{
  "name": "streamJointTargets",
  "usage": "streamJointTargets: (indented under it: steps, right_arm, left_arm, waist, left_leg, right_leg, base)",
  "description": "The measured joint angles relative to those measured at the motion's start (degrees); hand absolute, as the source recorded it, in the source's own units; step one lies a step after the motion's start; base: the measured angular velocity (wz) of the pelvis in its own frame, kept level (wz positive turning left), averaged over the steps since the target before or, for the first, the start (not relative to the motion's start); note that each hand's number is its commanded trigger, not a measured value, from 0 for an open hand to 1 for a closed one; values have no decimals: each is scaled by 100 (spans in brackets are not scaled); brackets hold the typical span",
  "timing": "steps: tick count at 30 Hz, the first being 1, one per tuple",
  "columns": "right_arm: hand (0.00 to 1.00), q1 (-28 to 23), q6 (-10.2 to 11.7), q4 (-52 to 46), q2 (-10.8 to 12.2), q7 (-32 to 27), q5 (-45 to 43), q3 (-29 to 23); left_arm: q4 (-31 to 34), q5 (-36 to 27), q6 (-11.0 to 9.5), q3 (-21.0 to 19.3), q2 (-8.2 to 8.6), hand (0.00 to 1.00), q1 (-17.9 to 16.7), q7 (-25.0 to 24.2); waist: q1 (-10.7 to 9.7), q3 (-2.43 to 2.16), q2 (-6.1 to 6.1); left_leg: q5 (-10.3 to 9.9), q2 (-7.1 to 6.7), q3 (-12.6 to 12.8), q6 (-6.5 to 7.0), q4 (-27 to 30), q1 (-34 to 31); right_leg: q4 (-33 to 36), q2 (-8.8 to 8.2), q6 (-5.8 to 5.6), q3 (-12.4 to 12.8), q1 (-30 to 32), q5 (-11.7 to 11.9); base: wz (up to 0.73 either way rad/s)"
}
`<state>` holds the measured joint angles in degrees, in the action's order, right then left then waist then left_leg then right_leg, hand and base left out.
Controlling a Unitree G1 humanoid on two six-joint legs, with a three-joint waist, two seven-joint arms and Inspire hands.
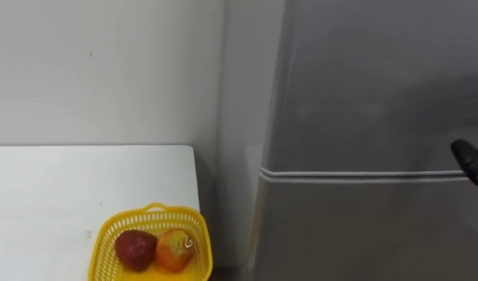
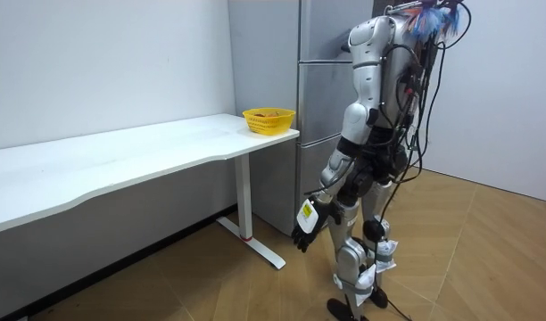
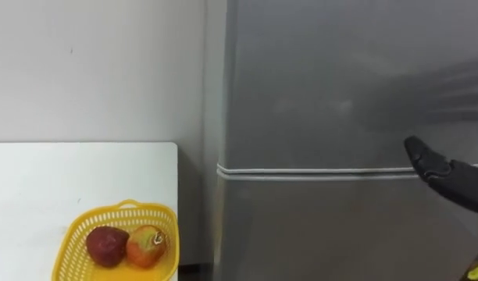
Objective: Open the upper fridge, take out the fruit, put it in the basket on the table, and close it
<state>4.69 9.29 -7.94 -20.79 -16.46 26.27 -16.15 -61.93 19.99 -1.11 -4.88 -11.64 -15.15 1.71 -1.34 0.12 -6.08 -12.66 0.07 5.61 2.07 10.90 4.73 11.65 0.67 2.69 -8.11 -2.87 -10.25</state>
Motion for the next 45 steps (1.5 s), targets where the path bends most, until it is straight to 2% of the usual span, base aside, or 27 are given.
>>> streamJointTargets:
  steps: [5,15,25,31,33,35,38,42,44,45]
  right_arm:
    - [0,9,-10,272,-3,146,-58,-5]
    - [0,103,-47,708,-12,346,-158,126]
    - [0,101,-43,846,-11,198,-221,140]
    - [0,92,-69,849,-11,-240,-583,108]
    - [0,76,-141,849,-11,-523,-889,109]
    - [0,75,-142,849,-11,-786,-1089,66]
    - [0,78,-140,756,-11,-1290,-1594,-215]
    - [0,74,-122,721,-11,-2002,-1716,-821]
    - [0,2,-107,723,-12,-2289,-1710,-1002]
    - [0,-145,-59,754,-12,-2473,-1711,-1086]
  left_arm:
    - [3,-5,131,50,-3,0,21,-25]
    - [0,-19,368,80,-9,0,-8,-15]
    - [0,-25,373,77,-10,0,-54,41]
    - [3,-2,378,63,-14,0,-106,58]
    - [8,-9,376,66,-13,0,-117,57]
    - [8,-9,369,52,-12,0,-102,58]
    - [7,-4,360,-89,23,0,-128,65]
    - [22,-24,359,-240,29,0,-179,167]
    - [48,-23,356,-236,25,0,-224,172]
    - [49,-13,357,-235,25,0,-223,189]
  waist:
    - [4,-13,-32]
    - [21,-5,-19]
    - [21,-9,-1]
    - [-21,-23,15]
    - [-28,-27,33]
    - [-51,-60,35]
    - [-40,-96,114]
    - [-126,-85,125]
    - [-181,-66,118]
    - [-184,-42,137]
  left_leg:
    - [-2,-3,-38,2,58,-14]
    - [-3,6,-53,1,99,-9]
    - [-2,4,-93,0,132,-28]
    - [6,3,-74,-4,84,-17]
    - [5,0,-87,-4,80,-32]
    - [6,-1,-97,-5,84,-14]
    - [7,-1,-81,-4,74,-13]
    - [7,3,-73,-6,42,-4]
    - [7,1,-73,-7,45,6]
    - [6,-1,-71,-7,44,1]
  right_leg:
    - [-1,-20,4,-71,-27,5]
    - [8,-25,24,-96,-14,27]
    - [-1,-27,27,-141,-21,45]
    - [-8,-25,26,-146,-16,46]
    - [-33,-24,24,-155,-9,44]
    - [-75,-19,20,-158,-16,50]
    - [-49,-9,17,-132,-15,55]
    - [-96,-2,15,-149,-65,48]
    - [-114,-5,12,-159,-98,42]
    - [-121,-6,10,-158,-104,35]
  base:
    - [4]
    - [0]
    - [1]
    - [0]
    - [2]
    - [4]
    - [0]
    - [0]
    - [0]
    - [0]
